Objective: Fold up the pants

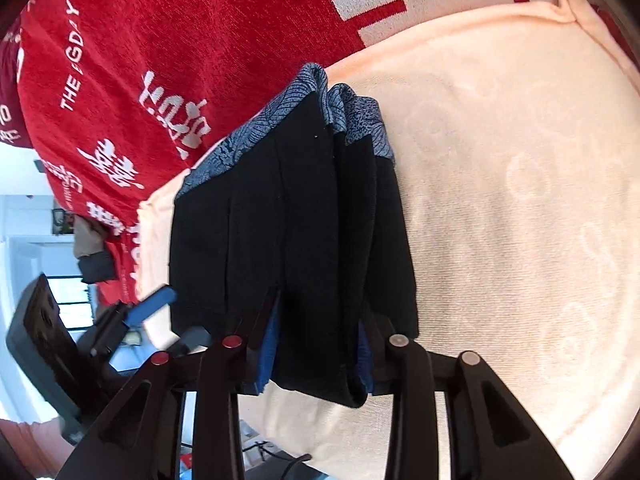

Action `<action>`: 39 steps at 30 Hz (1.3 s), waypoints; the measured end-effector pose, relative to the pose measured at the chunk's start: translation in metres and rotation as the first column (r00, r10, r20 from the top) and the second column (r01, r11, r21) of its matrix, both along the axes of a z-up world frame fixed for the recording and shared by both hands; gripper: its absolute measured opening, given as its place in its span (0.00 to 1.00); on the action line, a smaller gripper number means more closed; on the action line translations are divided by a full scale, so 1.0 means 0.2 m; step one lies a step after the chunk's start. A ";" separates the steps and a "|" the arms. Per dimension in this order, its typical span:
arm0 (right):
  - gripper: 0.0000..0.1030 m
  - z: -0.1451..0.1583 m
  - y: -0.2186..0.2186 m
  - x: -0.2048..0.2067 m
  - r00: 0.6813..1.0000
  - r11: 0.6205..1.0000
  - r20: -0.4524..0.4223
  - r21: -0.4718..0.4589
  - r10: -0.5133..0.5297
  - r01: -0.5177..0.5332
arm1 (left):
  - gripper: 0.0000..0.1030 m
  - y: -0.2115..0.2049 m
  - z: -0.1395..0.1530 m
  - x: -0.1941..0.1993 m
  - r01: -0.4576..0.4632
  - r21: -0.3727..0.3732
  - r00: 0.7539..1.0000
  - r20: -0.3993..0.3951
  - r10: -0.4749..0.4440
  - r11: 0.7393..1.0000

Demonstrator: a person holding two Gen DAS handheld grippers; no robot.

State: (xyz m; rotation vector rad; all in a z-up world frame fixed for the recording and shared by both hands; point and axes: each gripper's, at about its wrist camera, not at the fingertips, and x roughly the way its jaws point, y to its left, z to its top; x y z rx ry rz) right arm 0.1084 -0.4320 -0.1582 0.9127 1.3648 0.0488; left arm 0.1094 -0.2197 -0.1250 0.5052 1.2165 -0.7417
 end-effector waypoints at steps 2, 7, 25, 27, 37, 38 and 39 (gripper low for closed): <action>0.51 0.01 0.02 0.00 0.999 0.997 -0.032 -0.071 0.021 -0.023 | 0.66 0.05 -0.02 0.08 -0.064 0.021 0.998 -0.005 0.064 0.998; 0.55 0.03 0.02 -0.02 0.998 0.992 -0.063 -0.121 0.014 -0.021 | 0.86 0.18 -0.05 0.21 -0.178 0.035 0.984 -0.019 0.179 0.983; 0.76 0.06 0.04 -0.04 0.986 0.958 -0.162 -0.288 -0.033 -0.015 | 0.86 0.40 -0.10 0.37 -0.290 0.045 0.955 -0.056 0.292 0.956; 0.77 0.07 0.05 -0.04 0.986 0.955 -0.165 -0.295 -0.033 -0.017 | 0.86 0.42 -0.12 0.39 -0.301 0.052 0.950 -0.072 0.304 0.952; 0.78 0.10 0.06 -0.03 0.984 0.940 -0.175 -0.335 0.001 -0.061 | 0.86 0.48 -0.17 0.47 -0.350 0.064 0.925 -0.131 0.356 0.934; 0.78 0.10 0.06 -0.03 0.984 0.941 -0.178 -0.332 0.004 -0.064 | 0.86 0.48 -0.17 0.47 -0.352 0.064 0.924 -0.133 0.357 0.934; 0.78 0.10 0.06 -0.03 0.984 0.941 -0.179 -0.331 0.006 -0.066 | 0.86 0.48 -0.17 0.47 -0.352 0.065 0.924 -0.136 0.358 0.934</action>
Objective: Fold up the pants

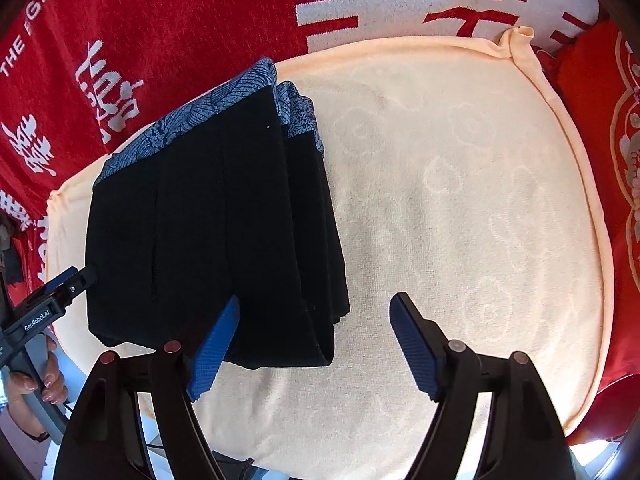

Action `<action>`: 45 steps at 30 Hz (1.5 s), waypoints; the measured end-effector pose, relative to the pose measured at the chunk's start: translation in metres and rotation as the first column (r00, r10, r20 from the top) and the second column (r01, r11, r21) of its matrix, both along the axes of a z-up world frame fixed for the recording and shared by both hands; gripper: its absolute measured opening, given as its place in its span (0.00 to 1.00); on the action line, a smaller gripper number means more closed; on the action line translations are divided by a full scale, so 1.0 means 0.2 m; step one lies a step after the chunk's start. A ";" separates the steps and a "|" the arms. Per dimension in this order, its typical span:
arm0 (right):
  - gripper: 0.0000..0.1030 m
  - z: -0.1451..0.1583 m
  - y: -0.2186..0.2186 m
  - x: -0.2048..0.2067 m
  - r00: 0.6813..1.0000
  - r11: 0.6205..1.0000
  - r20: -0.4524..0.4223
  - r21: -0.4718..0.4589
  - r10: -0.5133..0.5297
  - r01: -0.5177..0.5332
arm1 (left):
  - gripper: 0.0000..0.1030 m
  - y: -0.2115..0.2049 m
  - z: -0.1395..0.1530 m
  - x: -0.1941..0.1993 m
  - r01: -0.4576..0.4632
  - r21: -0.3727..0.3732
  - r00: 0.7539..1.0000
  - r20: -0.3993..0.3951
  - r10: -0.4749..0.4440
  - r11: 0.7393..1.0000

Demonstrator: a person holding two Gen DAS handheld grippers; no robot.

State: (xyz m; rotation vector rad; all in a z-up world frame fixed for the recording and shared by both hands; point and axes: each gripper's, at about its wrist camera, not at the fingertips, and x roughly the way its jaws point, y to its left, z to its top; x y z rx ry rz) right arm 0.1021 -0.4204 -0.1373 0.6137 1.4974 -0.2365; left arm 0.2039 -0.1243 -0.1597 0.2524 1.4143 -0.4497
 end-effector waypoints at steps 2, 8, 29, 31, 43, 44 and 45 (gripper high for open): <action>0.78 0.00 0.01 0.01 1.000 1.000 -0.002 0.000 0.010 -0.010 | 0.86 0.00 0.00 0.01 0.000 -0.002 1.000 -0.004 0.000 1.000; 0.78 0.03 0.03 0.04 0.999 0.999 0.040 0.036 0.037 -0.038 | 0.86 0.00 0.00 0.03 -0.004 -0.004 1.000 -0.005 0.004 1.000; 0.78 -0.08 -0.08 0.04 0.996 0.984 0.089 0.178 -0.001 -0.015 | 0.86 0.01 -0.03 0.18 0.006 -0.083 0.999 -0.049 -0.010 0.997; 0.78 -0.11 -0.11 0.03 0.995 0.978 0.102 0.209 -0.013 -0.009 | 0.86 0.03 -0.05 0.21 0.015 -0.111 0.997 -0.077 -0.024 0.994; 0.84 -0.33 -0.20 0.10 0.984 0.874 0.168 0.486 -0.066 -0.024 | 0.86 -0.01 -0.28 0.26 -0.005 -0.315 0.950 -0.298 -0.094 0.949; 0.84 -0.36 -0.20 0.11 0.983 0.858 0.172 0.513 -0.070 -0.029 | 0.86 -0.03 -0.29 0.25 0.004 -0.327 0.948 -0.299 -0.107 0.945; 0.84 -0.38 -0.20 0.12 0.982 0.849 0.173 0.528 -0.071 -0.031 | 0.86 -0.05 -0.29 0.25 0.013 -0.336 0.947 -0.298 -0.120 0.942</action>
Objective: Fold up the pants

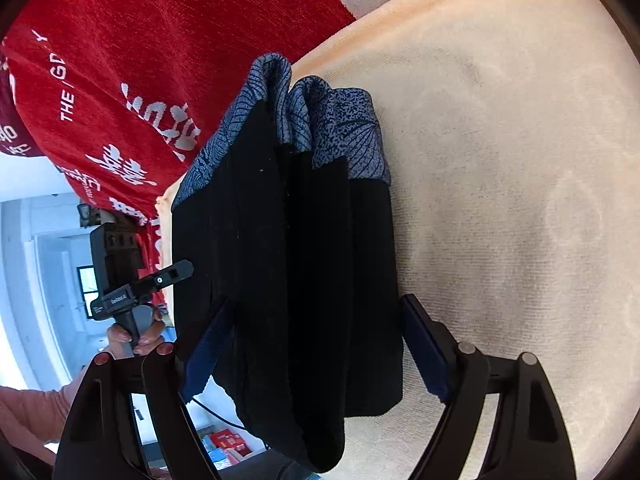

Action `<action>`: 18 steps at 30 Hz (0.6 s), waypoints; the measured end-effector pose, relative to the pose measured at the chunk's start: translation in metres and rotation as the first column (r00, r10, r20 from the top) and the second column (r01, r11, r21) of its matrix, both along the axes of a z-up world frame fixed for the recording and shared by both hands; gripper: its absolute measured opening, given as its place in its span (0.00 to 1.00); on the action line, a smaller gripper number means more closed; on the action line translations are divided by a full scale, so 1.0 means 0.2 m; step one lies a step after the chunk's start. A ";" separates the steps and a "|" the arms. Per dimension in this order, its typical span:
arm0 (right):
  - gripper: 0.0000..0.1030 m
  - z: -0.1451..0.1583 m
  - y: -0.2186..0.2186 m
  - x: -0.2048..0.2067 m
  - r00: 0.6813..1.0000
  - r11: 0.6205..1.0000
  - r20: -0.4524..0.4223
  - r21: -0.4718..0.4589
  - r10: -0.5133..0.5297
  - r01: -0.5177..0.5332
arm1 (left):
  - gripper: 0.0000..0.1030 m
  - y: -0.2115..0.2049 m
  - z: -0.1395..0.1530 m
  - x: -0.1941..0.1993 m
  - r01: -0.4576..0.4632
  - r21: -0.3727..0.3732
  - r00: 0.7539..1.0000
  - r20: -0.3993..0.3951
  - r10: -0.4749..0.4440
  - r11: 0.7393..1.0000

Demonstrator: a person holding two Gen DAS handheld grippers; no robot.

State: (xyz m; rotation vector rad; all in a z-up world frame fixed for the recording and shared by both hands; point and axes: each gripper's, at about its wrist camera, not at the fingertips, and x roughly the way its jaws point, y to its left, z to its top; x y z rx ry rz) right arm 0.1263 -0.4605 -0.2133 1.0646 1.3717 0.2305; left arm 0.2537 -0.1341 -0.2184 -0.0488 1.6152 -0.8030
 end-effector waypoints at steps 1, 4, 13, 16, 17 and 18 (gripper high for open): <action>0.84 -0.03 0.01 0.01 1.000 1.000 0.000 0.020 0.002 -0.002 | 0.86 -0.02 -0.01 0.00 0.010 -0.009 1.000 0.001 -0.010 1.000; 0.85 -0.06 0.02 0.05 1.000 0.999 0.010 0.049 -0.003 0.003 | 0.99 -0.08 -0.05 -0.01 0.011 0.015 1.000 -0.002 -0.011 1.000; 0.76 -0.07 0.01 0.05 0.996 0.995 -0.055 0.059 -0.072 0.075 | 0.84 -0.07 -0.03 -0.05 -0.077 0.008 0.996 0.047 0.077 0.997; 0.68 -0.05 0.02 0.05 0.996 0.996 -0.049 0.042 -0.075 0.077 | 0.78 -0.07 0.02 -0.08 -0.093 0.023 0.991 0.097 0.091 0.995; 0.67 -0.05 0.02 0.05 0.996 0.996 -0.047 0.043 -0.078 0.080 | 0.78 -0.08 0.03 -0.09 -0.101 0.030 0.989 0.114 0.097 0.994; 0.64 -0.04 0.03 0.04 0.996 0.996 -0.043 0.043 -0.079 0.081 | 0.76 -0.08 0.05 -0.10 -0.108 0.035 0.986 0.129 0.103 0.993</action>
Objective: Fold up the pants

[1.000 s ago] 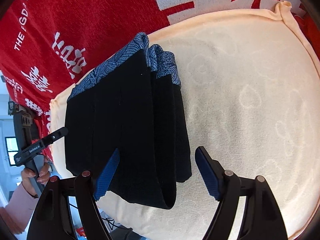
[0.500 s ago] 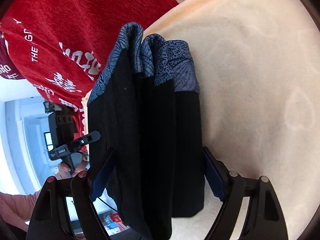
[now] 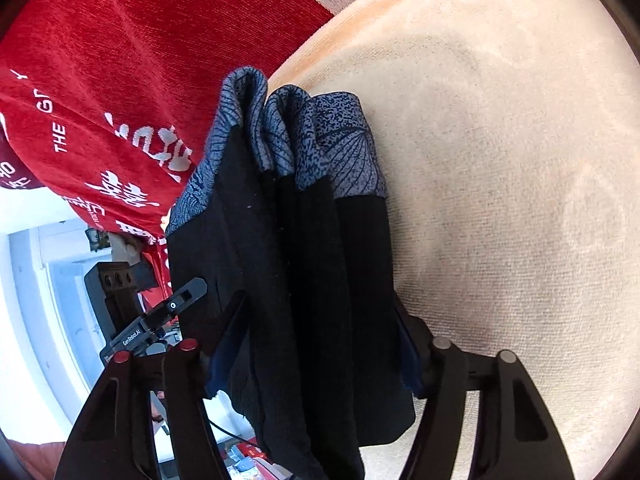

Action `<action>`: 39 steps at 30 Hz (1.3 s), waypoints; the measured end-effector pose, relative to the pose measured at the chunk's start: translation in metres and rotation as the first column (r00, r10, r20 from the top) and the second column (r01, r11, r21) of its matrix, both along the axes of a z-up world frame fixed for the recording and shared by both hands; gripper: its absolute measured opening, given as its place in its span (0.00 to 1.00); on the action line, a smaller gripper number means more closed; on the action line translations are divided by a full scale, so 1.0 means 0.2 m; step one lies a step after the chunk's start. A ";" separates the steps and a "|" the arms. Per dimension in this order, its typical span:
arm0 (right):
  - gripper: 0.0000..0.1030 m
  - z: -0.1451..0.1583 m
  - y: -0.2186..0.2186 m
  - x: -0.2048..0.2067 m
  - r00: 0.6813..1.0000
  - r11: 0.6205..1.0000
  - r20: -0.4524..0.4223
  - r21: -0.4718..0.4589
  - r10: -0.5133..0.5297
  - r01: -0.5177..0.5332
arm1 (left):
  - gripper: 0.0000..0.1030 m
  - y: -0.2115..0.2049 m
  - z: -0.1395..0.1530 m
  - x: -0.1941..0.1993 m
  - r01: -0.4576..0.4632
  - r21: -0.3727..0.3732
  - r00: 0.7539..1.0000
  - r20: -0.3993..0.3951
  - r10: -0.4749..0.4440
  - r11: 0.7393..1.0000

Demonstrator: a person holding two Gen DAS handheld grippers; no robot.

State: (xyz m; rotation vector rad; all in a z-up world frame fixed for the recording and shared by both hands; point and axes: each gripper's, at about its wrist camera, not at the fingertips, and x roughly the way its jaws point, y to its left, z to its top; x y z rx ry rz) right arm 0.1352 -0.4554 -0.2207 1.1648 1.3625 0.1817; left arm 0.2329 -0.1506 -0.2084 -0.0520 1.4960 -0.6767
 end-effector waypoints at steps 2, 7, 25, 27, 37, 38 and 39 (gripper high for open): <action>0.61 0.02 0.00 -0.01 1.000 1.000 0.009 0.006 -0.002 0.002 | 0.72 0.00 0.04 -0.02 -0.020 0.012 0.999 0.027 0.020 1.000; 0.56 0.09 0.00 -0.01 1.000 0.999 0.028 0.053 0.009 -0.010 | 0.68 0.03 0.16 -0.08 -0.049 0.010 0.997 0.061 0.048 0.999; 0.70 0.23 0.48 -0.40 0.994 0.994 -0.110 -0.105 -0.003 -0.008 | 0.78 0.44 0.13 -0.34 0.031 0.189 0.998 0.054 -0.042 0.981; 0.70 0.26 0.45 -0.43 0.992 0.989 -0.124 -0.150 -0.027 0.008 | 0.78 0.47 0.16 -0.33 0.034 0.200 0.995 0.087 -0.052 0.979; 0.42 0.50 0.37 -0.54 0.992 0.929 -0.108 -0.370 -0.067 0.022 | 0.78 0.50 0.30 -0.35 0.027 0.241 0.983 0.171 -0.069 0.970; 0.42 0.52 0.38 -0.54 0.994 0.923 -0.099 -0.384 -0.055 0.013 | 0.78 0.49 0.31 -0.37 0.031 0.244 0.982 0.171 -0.075 0.969; 0.42 0.56 0.41 -0.54 0.995 0.920 -0.088 -0.393 -0.039 0.001 | 0.78 0.51 0.32 -0.39 0.039 0.248 0.982 0.172 -0.083 0.968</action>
